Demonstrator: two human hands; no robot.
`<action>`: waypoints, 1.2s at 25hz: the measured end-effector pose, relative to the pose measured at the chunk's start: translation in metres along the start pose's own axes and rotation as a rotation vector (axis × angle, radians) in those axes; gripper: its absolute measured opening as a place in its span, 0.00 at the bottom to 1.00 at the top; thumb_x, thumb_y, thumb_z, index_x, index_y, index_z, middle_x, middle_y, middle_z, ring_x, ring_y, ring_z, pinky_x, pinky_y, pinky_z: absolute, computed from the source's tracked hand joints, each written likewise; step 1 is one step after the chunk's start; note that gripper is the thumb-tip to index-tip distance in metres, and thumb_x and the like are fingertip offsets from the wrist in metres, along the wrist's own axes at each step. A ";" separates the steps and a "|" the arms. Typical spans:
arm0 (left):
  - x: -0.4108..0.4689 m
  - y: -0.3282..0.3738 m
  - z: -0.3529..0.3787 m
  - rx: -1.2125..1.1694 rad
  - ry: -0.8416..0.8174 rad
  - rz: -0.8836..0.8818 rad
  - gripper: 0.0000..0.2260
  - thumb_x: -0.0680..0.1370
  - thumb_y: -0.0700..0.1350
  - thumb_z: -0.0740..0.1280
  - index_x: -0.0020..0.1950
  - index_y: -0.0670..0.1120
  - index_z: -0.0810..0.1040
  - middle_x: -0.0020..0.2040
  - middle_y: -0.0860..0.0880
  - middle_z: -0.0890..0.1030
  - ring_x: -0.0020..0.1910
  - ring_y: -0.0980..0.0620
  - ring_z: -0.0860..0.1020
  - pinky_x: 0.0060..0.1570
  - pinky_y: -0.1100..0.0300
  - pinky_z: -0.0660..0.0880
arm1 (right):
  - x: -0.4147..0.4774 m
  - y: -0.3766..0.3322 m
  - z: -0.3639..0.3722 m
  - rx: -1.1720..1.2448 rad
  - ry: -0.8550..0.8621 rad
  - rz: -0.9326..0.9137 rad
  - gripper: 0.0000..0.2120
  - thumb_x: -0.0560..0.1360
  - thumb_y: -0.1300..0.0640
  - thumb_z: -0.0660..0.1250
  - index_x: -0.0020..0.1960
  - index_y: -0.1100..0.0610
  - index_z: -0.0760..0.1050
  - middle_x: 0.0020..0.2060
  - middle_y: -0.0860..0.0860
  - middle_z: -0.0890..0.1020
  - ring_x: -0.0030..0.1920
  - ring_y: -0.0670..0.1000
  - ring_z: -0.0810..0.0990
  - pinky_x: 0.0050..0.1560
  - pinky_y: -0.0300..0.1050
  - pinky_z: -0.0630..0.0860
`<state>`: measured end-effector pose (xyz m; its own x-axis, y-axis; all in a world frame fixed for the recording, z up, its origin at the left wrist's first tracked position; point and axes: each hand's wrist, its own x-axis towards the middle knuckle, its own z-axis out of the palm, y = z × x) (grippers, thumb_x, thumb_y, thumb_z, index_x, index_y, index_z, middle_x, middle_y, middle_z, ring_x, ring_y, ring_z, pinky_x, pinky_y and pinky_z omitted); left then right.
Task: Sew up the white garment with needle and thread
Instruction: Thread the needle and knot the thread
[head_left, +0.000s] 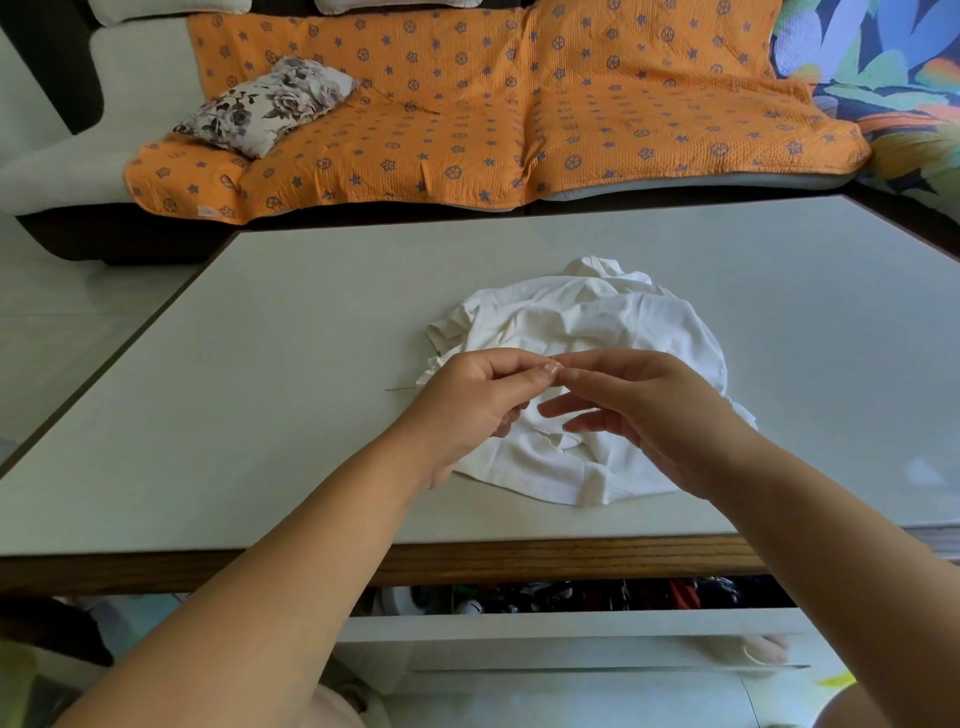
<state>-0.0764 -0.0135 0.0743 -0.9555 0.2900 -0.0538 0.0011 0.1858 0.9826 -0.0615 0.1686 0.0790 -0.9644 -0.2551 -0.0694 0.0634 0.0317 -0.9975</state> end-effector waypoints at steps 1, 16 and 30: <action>0.000 0.000 0.001 -0.029 -0.011 -0.015 0.08 0.79 0.46 0.68 0.52 0.46 0.85 0.29 0.54 0.69 0.27 0.57 0.65 0.32 0.65 0.67 | 0.000 0.000 0.000 0.004 0.008 -0.008 0.11 0.75 0.57 0.69 0.55 0.59 0.83 0.49 0.53 0.87 0.50 0.53 0.86 0.50 0.43 0.81; -0.001 -0.001 0.001 -0.181 -0.054 -0.076 0.06 0.79 0.43 0.68 0.51 0.44 0.83 0.30 0.52 0.69 0.29 0.57 0.65 0.33 0.66 0.66 | -0.003 -0.001 0.007 0.003 0.187 -0.037 0.05 0.69 0.57 0.75 0.41 0.59 0.83 0.38 0.55 0.86 0.42 0.52 0.86 0.41 0.39 0.79; -0.002 0.000 0.005 0.006 0.082 0.035 0.06 0.79 0.46 0.68 0.45 0.50 0.84 0.34 0.50 0.71 0.32 0.56 0.68 0.39 0.60 0.70 | -0.002 0.005 0.015 -0.295 0.316 -0.128 0.07 0.76 0.55 0.71 0.42 0.58 0.78 0.34 0.50 0.86 0.34 0.42 0.84 0.36 0.29 0.75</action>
<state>-0.0732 -0.0092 0.0734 -0.9757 0.2192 -0.0041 0.0368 0.1822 0.9826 -0.0550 0.1549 0.0740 -0.9937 0.0314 0.1080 -0.0934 0.3047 -0.9479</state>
